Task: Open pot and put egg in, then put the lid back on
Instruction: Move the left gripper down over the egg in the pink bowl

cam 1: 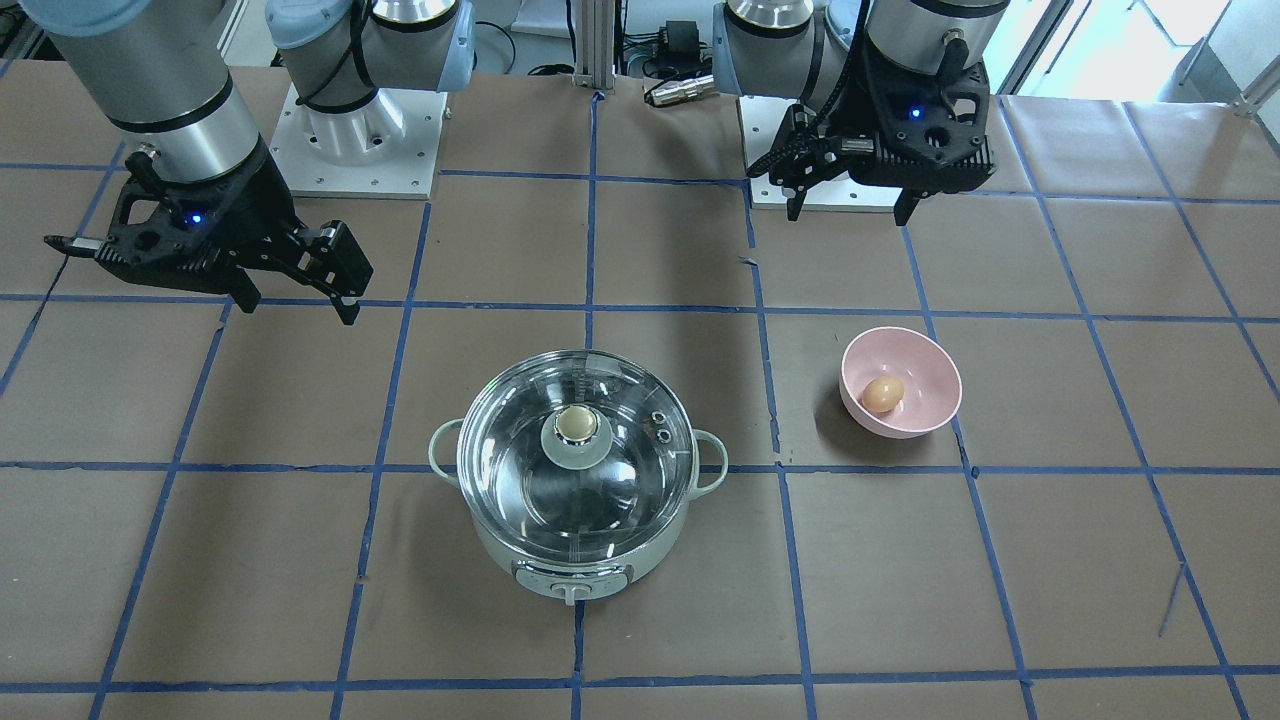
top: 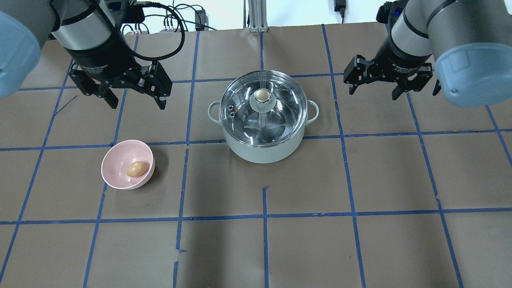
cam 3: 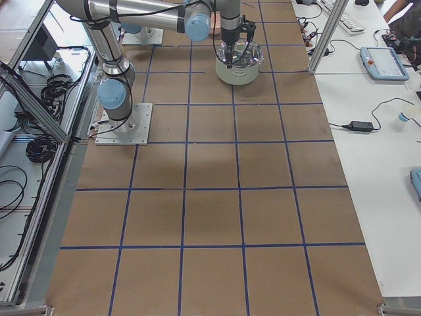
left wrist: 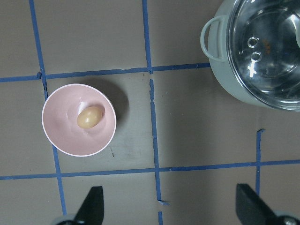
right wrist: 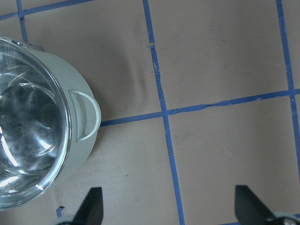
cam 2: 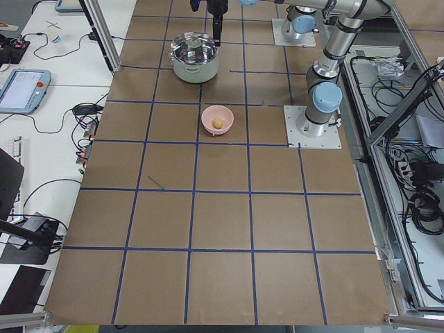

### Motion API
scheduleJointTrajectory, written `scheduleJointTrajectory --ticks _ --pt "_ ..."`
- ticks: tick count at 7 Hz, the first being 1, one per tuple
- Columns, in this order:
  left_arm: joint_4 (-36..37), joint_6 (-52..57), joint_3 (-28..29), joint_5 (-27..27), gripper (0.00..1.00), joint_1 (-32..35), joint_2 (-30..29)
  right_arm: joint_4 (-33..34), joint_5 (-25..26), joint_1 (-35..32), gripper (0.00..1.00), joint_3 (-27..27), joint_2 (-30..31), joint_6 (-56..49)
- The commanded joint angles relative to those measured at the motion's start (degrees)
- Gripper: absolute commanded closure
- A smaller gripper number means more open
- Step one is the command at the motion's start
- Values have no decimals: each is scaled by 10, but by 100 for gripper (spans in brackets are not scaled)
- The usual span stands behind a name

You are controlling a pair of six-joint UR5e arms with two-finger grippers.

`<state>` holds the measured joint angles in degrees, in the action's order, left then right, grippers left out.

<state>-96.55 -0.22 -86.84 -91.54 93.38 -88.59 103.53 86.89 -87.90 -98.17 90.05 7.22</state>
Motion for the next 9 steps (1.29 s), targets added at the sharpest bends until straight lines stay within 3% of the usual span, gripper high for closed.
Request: scheduleJointTrajectory --ticks 1,5,7,9 --pt "0 0 0 0 0 0 0 0 0 0 0 -1 0 -1" --pt "0 55 -21 -3 1 -55 0 0 0 0 0 -4 0 0" --pt "36 189 -103 -15 2 -155 0 0 0 0 0 -5 0 -1" --pt "136 258 -184 -15 3 -205 -11 0 0 0 0 -5 0 -1"
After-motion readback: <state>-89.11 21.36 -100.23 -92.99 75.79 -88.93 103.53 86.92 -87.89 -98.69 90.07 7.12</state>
